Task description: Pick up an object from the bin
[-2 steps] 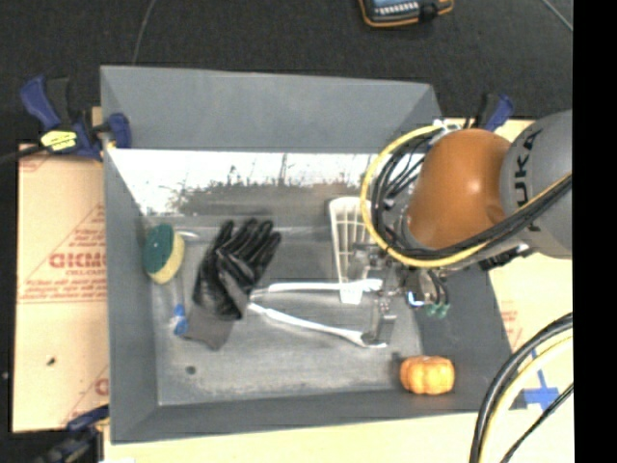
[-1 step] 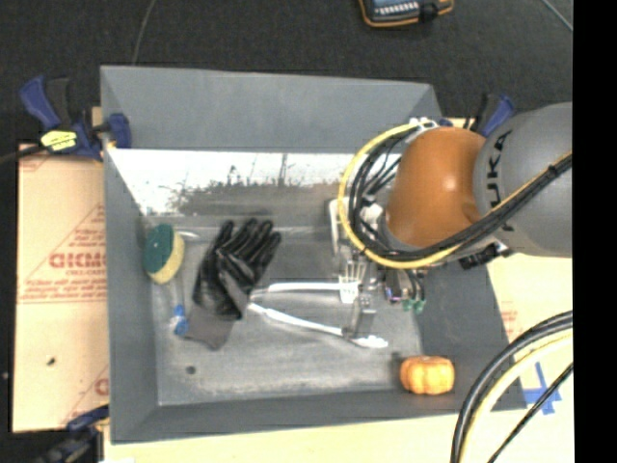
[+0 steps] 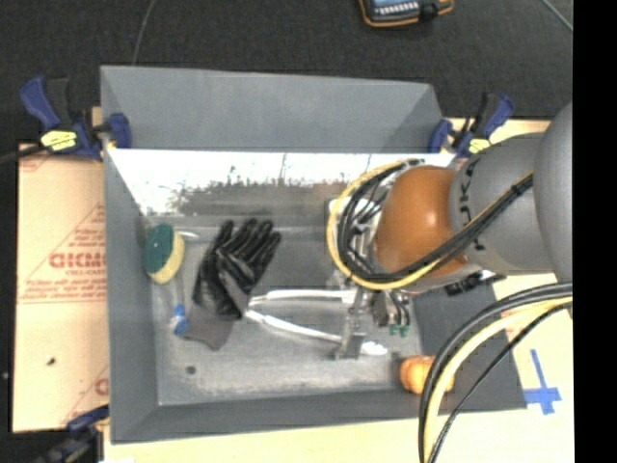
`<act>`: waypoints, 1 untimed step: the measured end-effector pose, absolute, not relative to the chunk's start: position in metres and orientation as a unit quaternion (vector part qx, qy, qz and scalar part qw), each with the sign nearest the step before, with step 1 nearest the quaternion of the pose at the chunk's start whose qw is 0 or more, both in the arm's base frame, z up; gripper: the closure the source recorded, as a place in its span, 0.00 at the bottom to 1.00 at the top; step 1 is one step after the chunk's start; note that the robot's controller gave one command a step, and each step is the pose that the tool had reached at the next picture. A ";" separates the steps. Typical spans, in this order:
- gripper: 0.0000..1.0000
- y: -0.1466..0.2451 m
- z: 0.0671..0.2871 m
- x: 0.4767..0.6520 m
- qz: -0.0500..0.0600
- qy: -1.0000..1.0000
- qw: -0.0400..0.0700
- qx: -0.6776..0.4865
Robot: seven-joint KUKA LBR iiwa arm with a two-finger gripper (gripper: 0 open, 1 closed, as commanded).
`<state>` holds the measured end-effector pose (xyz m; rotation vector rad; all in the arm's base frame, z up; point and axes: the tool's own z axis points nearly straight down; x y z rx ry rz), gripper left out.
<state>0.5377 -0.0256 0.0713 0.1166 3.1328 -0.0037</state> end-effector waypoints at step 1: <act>1.00 -0.017 0.145 0.543 0.000 0.999 0.014 0.038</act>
Offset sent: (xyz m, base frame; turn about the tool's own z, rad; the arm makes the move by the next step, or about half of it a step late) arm 0.0000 0.0000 0.0000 0.0000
